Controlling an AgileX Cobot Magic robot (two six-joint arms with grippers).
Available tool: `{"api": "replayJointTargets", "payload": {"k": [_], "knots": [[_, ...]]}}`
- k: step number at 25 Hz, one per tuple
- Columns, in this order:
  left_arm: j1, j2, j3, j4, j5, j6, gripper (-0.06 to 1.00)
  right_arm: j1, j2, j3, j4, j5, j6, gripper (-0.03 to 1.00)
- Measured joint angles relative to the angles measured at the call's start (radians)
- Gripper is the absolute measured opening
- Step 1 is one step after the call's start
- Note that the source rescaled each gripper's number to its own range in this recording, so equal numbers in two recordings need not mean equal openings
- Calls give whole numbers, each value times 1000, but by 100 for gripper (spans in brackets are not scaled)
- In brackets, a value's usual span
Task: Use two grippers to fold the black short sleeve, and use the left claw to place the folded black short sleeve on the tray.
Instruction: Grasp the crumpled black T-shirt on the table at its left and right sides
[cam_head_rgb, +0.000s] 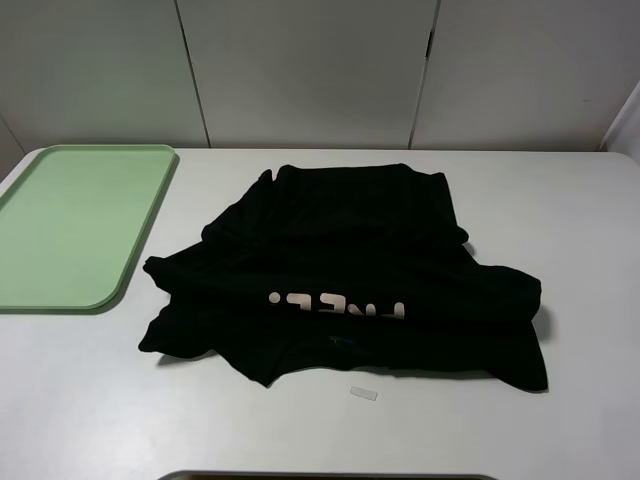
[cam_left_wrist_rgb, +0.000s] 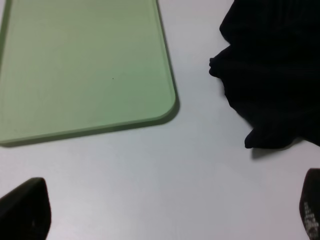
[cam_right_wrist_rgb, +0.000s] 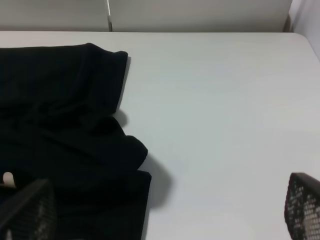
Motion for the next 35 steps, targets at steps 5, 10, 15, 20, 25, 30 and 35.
{"api": "replayJointTargets", "payload": {"k": [5, 10, 15, 20, 25, 30, 35], "knots": [[0, 0, 0, 0, 0, 0, 100, 0, 0, 0, 5, 0, 0, 100], [0, 0, 0, 0, 0, 0, 100, 0, 0, 0, 7, 0, 0, 100], [0, 0, 0, 0, 0, 0, 100, 0, 0, 0, 7, 0, 0, 100], [0, 0, 0, 0, 0, 0, 100, 0, 0, 0, 7, 0, 0, 100], [0, 0, 0, 0, 0, 0, 100, 0, 0, 0, 7, 0, 0, 100], [0, 0, 0, 0, 0, 0, 100, 0, 0, 0, 7, 0, 0, 100], [0, 0, -1, 0, 0, 0, 100, 0, 0, 0, 7, 0, 4, 100]]}}
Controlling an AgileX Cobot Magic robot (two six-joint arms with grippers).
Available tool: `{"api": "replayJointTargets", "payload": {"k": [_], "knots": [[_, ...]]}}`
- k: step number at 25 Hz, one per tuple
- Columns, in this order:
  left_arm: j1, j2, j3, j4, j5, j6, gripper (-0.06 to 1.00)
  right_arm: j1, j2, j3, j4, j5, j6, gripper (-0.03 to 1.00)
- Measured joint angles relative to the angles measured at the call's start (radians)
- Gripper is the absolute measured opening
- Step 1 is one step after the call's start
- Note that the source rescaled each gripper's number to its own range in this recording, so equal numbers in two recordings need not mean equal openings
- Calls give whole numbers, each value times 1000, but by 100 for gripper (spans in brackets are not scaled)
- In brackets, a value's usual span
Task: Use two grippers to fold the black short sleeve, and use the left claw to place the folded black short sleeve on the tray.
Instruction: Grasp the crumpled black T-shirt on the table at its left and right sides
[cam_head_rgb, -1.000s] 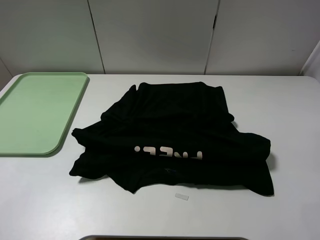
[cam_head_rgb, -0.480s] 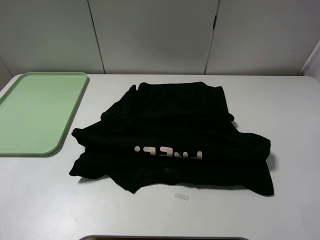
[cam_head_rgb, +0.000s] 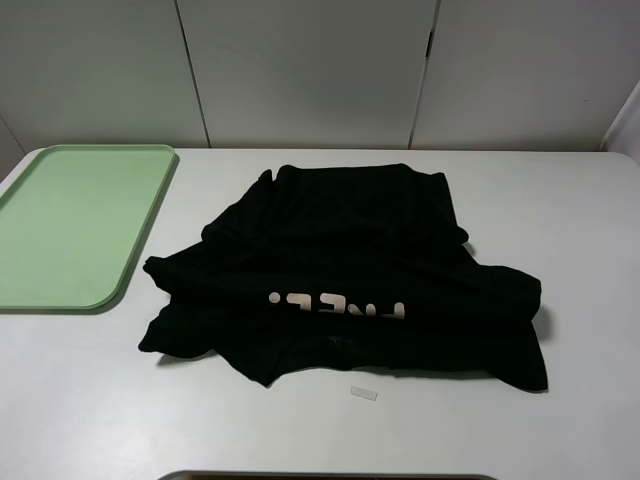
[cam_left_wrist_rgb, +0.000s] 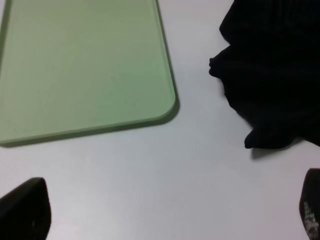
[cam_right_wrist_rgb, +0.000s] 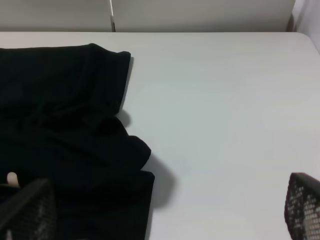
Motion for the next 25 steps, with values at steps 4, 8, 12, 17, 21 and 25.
{"api": "replayJointTargets", "payload": {"k": [4, 8, 12, 17, 21, 25], "knots": [[0, 0, -27, -5, 1, 0, 99, 0, 8, -27, 0, 1, 42, 100], [0, 85, -111, -11, 9, 1, 99, 0, 107, -97, 0, 0, 41, 100], [0, 248, -208, -11, 11, 25, 99, 0, 266, -179, 0, -7, -11, 100], [0, 499, -334, -11, 18, 108, 98, 0, 491, -289, 0, -15, -152, 100], [0, 714, -440, -23, 58, 195, 98, 23, 666, -361, -3, -51, -253, 100], [-33, 854, -501, -41, 87, 258, 98, 110, 812, -410, -11, -114, -298, 100]]}}
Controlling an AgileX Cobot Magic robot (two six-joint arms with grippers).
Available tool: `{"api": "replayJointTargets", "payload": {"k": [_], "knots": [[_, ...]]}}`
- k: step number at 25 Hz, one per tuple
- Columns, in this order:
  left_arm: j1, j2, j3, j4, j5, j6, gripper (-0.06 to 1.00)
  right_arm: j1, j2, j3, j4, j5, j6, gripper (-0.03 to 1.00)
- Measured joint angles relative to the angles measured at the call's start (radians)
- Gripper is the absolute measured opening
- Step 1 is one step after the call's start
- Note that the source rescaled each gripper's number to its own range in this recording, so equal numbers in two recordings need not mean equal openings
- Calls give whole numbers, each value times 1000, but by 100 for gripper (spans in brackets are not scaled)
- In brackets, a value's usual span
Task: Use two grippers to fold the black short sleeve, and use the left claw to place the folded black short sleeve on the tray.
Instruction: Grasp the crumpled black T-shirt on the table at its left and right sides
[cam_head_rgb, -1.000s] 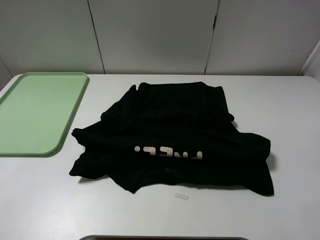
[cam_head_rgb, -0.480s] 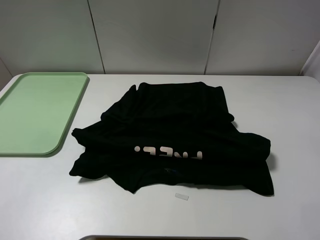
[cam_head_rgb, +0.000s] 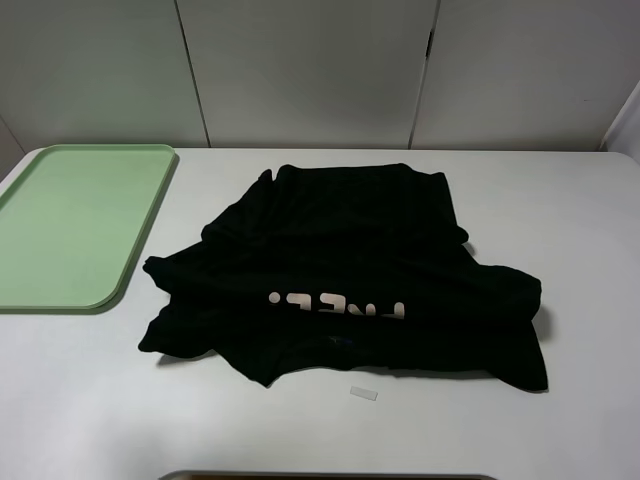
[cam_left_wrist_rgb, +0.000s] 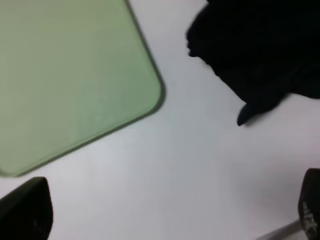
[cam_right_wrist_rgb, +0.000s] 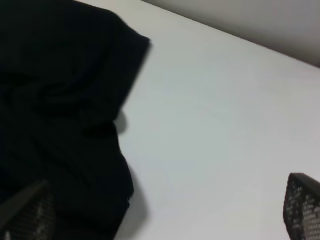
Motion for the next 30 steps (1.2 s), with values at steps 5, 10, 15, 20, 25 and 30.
{"api": "replayJointTargets", "payload": {"k": [5, 10, 15, 20, 25, 30], "knots": [[-155, 142, -39, -2, 1, 100, 98, 149, 171, -13, -18, -43, -64, 100], [-296, 267, -40, -5, -22, 178, 98, 308, 324, -13, -18, -65, -106, 100], [-398, 421, -40, -8, -82, 195, 97, 413, 464, -13, -36, -90, -158, 100], [-406, 531, -41, -3, -124, 283, 96, 423, 570, -13, -42, -118, -162, 100], [-406, 599, -41, 9, -160, 343, 96, 423, 616, -14, -109, -122, -204, 100], [-406, 671, -41, 18, -189, 384, 96, 423, 619, -14, -171, -157, -380, 100]]}}
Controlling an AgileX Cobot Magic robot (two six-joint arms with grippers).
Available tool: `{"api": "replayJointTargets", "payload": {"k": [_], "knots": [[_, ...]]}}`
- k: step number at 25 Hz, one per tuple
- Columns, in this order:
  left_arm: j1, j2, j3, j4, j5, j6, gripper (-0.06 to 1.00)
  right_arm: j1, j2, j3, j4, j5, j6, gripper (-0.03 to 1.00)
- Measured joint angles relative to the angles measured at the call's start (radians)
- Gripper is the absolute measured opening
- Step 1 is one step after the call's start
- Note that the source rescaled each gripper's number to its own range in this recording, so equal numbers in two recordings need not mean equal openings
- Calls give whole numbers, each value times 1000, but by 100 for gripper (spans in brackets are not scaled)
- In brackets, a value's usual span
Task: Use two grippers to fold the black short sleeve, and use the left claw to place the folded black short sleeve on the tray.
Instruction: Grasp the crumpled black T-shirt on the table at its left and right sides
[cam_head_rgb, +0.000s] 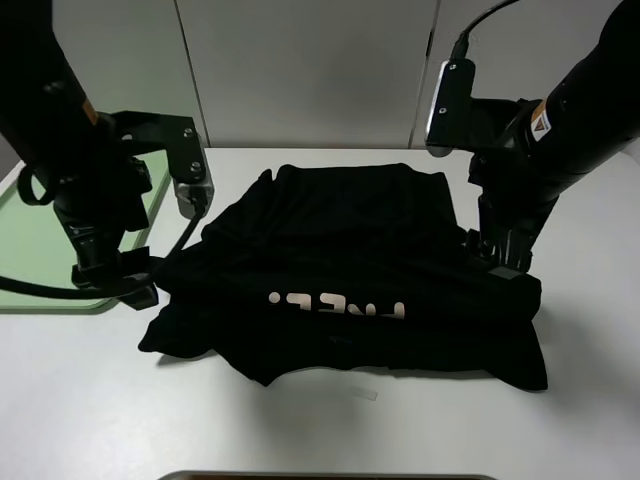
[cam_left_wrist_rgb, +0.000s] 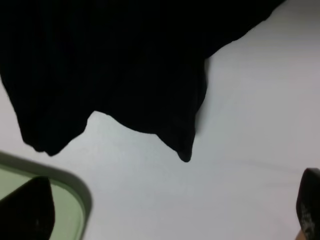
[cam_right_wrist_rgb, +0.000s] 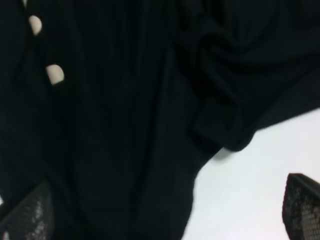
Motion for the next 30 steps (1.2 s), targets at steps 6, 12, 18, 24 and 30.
{"api": "replayJointTargets", "payload": {"k": [6, 12, 18, 24, 30], "knots": [[0, 59, 0, 7, -50, 128, 96, 0, 23, 0, -2, -39, -80, 100], [0, 111, 0, 49, -179, 150, 96, 0, 106, 0, -7, -62, -86, 100], [0, 209, 0, 53, -230, 196, 96, 0, 146, 0, -12, -97, -86, 100], [0, 275, 0, 54, -318, 210, 96, 0, 183, 2, -15, -151, -87, 100], [0, 345, 0, 91, -384, 214, 96, 0, 225, 37, -25, -190, -87, 100]]}}
